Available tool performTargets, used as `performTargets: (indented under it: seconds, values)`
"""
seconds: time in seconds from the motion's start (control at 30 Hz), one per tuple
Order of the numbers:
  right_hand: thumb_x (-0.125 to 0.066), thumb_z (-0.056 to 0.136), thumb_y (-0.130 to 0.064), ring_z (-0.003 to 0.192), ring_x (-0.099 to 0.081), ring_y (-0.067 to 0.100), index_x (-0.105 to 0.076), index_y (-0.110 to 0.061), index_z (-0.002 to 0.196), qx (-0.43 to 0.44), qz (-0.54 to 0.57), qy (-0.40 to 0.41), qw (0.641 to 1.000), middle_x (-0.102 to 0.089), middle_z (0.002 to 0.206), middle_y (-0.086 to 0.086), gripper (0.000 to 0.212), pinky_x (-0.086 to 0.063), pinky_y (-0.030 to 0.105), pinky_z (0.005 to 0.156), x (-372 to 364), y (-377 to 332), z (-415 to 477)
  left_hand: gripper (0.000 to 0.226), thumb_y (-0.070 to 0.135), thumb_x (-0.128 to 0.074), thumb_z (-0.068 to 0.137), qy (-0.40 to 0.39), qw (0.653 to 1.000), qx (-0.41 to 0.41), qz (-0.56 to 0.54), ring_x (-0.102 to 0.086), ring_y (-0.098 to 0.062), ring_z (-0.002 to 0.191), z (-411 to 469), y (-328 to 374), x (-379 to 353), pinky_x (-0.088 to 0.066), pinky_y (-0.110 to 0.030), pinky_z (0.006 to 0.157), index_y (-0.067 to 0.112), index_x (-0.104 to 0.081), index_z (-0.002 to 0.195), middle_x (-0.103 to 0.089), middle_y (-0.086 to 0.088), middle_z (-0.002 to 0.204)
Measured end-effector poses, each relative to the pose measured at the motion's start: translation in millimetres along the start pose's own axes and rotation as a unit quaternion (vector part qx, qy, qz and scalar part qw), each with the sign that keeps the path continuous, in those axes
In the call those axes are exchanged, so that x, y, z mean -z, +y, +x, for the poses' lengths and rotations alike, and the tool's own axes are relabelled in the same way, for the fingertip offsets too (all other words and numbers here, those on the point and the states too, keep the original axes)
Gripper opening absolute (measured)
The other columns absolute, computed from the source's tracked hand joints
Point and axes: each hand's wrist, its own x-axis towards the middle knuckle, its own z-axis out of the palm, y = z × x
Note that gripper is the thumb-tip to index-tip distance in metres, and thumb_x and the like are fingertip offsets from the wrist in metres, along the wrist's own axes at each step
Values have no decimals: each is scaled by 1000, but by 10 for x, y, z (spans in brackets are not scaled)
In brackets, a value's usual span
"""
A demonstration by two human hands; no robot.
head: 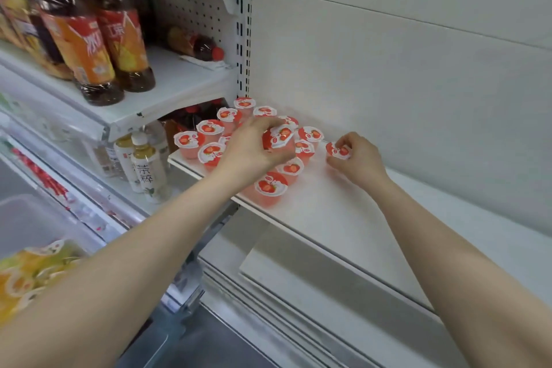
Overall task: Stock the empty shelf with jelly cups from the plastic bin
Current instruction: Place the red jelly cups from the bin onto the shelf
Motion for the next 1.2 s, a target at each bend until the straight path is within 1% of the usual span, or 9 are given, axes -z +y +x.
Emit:
performTargets:
  seconds: [0.17,0.3,0.37,0.47,0.57,0.7,0.8,0.9,1.2]
  values:
    - [-75,77,-26,87,-52,18,-59,-19,98,7,1,10,1000,-59,100,1,28,-31,26,70,-21,56,163,57,43,-77,75,4,1000,-7,8,-55,-9,104,80,108,-77,-44,-26,87,26,-60,126,-60,9,118]
    - [-74,77,-28,92,-56,22,-57,-21,101,28,-26,-15,999,-55,101,1,30,-34,27,73,-1,107,182,51,45,-75,74,-21,999,-23,27,-56,-9,101,179,206,-169,-48,-30,87,27,-62,121,-62,12,111]
    - [-73,79,-31,95,-57,22,-58,-22,106,46,-53,-37,997,-53,107,0,33,-38,28,76,65,131,179,53,53,-70,71,-38,996,-44,72,-57,-10,101,257,213,-260,-49,-32,87,29,-64,118,-65,11,110]
    - [-69,81,-30,107,-55,23,-61,-22,116,83,-92,-54,991,-55,122,2,36,-43,31,85,214,169,194,59,63,-59,68,-69,983,-85,145,-55,-17,104,351,242,-436,-44,-35,91,29,-64,117,-65,8,107]
    - [-60,85,-26,118,-50,27,-58,-23,126,118,-144,-56,981,-54,131,3,42,-43,38,95,345,222,201,61,66,-55,67,-79,971,-116,196,-53,-21,103,396,278,-627,-43,-38,92,30,-64,115,-66,8,103]
    - [-54,88,-23,120,-49,29,-55,-23,131,145,-199,-64,967,-55,133,4,43,-42,42,98,407,293,164,60,57,-65,72,-97,949,-152,259,-50,-26,111,383,280,-807,-35,-37,100,24,-63,122,-66,1,113]
    - [-52,89,-19,120,-49,29,-57,-21,131,163,-213,-38,963,-57,132,4,42,-41,41,97,412,335,125,63,60,-65,75,-120,931,-147,313,-46,-26,121,364,274,-871,-24,-41,111,25,-60,127,-65,0,119]
    - [-53,90,-17,120,-50,29,-59,-19,129,174,-206,-14,963,-59,130,4,40,-39,39,97,418,344,105,65,61,-65,75,-124,927,-132,327,-43,-26,125,355,278,-909,-18,-42,115,25,-59,129,-63,-1,123]
    - [-56,91,-20,117,-52,33,-57,-15,131,208,-248,32,946,-61,127,8,40,-43,44,92,479,214,81,71,65,-63,77,-128,927,-133,325,-37,-28,134,303,293,-833,-16,-47,118,25,-53,136,-56,-3,136]
